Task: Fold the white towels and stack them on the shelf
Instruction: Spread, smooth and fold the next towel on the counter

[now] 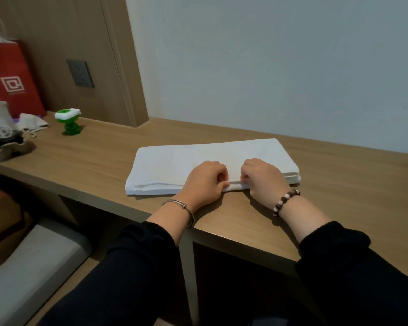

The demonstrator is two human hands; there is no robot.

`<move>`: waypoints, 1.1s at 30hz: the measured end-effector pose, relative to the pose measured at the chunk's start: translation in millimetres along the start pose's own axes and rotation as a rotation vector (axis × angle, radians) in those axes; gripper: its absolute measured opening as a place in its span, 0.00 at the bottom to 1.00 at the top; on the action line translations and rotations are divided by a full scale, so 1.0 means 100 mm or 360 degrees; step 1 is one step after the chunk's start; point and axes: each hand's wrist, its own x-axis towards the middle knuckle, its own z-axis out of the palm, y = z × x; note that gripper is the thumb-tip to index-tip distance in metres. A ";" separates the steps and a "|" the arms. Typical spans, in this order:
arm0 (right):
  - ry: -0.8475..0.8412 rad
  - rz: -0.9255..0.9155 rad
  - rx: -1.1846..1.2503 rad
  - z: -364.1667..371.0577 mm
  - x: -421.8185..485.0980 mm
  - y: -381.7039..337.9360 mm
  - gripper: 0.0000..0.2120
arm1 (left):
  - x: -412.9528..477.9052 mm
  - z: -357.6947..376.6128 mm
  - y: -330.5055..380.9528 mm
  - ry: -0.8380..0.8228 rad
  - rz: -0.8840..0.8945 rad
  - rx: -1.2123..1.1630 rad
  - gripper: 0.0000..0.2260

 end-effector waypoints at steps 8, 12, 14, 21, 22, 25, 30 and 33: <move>-0.0026 0.0220 0.0243 0.06 0.00 0.03 0.09 | -0.01 -0.04 0.06 -0.0013 0.0389 0.0426 0.02; -0.0025 0.0333 0.0485 0.08 0.01 0.06 0.09 | -0.05 -0.04 0.02 -0.0007 0.0389 0.0335 0.05; 0.0056 0.0433 0.0501 0.11 -0.01 0.14 0.10 | -0.07 -0.03 0.01 0.0015 0.0342 0.0244 0.06; 0.0103 0.0938 -0.0238 0.15 0.00 0.44 0.09 | -0.05 -0.12 -0.03 0.0020 0.0016 0.0071 0.08; 0.0097 0.0976 -0.0240 0.16 0.02 0.44 0.09 | -0.04 -0.17 -0.07 0.0035 -0.0051 0.0094 0.07; 0.0096 0.1070 -0.0172 0.18 0.04 0.43 0.08 | -0.10 -0.29 -0.29 0.0078 -0.0297 0.0429 0.13; -0.0016 0.1103 -0.0157 0.11 0.14 0.28 0.14 | -0.30 -0.28 -0.55 -0.0324 -0.0516 0.0748 0.25; -0.0067 0.0916 -0.0225 0.14 0.38 -0.03 0.18 | -0.28 -0.27 -0.53 -0.0362 -0.0527 0.0705 0.24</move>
